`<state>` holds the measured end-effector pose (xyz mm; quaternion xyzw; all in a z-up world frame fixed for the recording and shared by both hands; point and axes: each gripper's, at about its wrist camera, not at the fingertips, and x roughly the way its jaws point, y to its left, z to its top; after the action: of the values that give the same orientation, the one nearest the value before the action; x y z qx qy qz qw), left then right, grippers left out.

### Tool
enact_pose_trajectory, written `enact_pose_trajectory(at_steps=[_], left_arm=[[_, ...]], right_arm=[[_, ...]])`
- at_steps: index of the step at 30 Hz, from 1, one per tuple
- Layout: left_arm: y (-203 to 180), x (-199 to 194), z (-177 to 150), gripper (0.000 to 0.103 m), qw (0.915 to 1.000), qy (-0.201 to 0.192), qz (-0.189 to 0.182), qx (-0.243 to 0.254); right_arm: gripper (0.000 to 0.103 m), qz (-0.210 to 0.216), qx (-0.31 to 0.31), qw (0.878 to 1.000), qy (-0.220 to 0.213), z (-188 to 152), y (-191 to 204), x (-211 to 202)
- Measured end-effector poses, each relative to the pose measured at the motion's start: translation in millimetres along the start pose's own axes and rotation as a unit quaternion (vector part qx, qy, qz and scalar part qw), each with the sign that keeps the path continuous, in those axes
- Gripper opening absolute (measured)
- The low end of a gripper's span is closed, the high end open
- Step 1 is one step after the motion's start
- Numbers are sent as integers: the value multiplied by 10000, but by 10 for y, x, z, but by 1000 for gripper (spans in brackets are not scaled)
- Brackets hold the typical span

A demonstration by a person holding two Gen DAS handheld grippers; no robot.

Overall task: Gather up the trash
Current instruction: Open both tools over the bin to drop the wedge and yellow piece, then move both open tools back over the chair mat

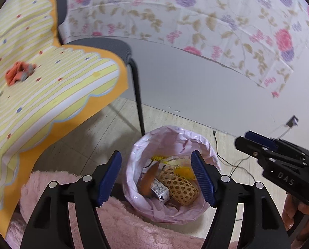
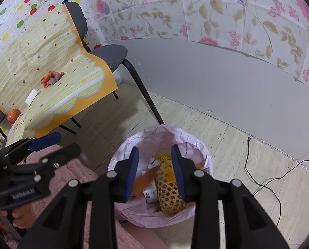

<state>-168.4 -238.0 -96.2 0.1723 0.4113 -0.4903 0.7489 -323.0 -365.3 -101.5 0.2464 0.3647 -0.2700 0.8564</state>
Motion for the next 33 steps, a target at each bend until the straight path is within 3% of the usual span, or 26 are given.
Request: enact_pose_trajectory(at_steps=[9,16,19,21,25,33], left_arm=[[176,-196,-12,70,9989,-141,380,-252],[434,-594,12,72,9946,-492,781,-471],[593,-726,-2,77,9913,-606,964,-667],[742,-824,-13,80,9870,-661,1192,-849],[1035,-939,-53,80,9712,-566,2021,-1132],[1599,-1110,-214,80,9450,-406,2660,-1858]], right_arm=[[32,4,-76,9998,-209,71,47,-135],[32,31,-656,9957,-648,267,370,-332],[32,146,-879,9940,-627,373,543,-293],[32,269,-1011,9925,-625,431,675,-253],[36,641,-1327,9874,-570,541,1040,-125],[50,1353,-1924,9714,-332,690,1785,160]])
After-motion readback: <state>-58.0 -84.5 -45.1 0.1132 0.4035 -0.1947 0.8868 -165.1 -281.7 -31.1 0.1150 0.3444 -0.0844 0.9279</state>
